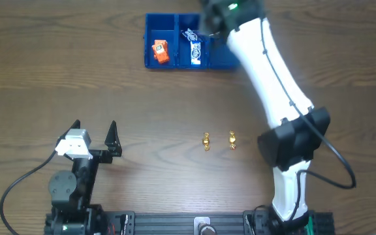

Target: Sort Candies Into Trays

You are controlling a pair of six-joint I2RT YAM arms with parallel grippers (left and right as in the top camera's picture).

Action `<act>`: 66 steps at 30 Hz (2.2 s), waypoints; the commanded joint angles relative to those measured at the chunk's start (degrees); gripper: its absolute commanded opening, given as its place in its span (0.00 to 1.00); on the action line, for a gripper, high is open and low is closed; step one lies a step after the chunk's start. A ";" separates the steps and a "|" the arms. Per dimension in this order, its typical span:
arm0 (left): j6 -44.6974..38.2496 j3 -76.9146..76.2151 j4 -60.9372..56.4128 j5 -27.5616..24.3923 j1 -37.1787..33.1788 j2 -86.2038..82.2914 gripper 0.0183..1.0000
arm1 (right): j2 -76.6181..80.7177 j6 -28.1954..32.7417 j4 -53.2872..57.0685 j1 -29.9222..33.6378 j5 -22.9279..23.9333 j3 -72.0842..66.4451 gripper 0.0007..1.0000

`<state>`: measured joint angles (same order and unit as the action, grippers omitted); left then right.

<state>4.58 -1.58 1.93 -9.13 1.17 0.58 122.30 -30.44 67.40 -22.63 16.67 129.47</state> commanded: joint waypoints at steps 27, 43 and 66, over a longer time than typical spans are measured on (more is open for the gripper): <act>-0.33 1.31 1.60 -1.22 -0.31 -0.33 1.00 | 1.70 7.78 2.58 -1.57 -6.23 -0.90 1.00; -0.33 1.31 1.60 -1.22 -0.31 -0.33 1.00 | -27.26 -10.08 -8.55 -16.52 -11.93 -58.88 1.00; -0.33 1.31 1.60 -1.22 -0.31 -0.33 1.00 | -20.26 -13.25 -26.88 -18.40 -14.34 -72.19 0.93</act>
<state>4.45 -1.58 1.93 -9.13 1.17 0.60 101.65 -42.50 40.64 -41.36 0.08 57.49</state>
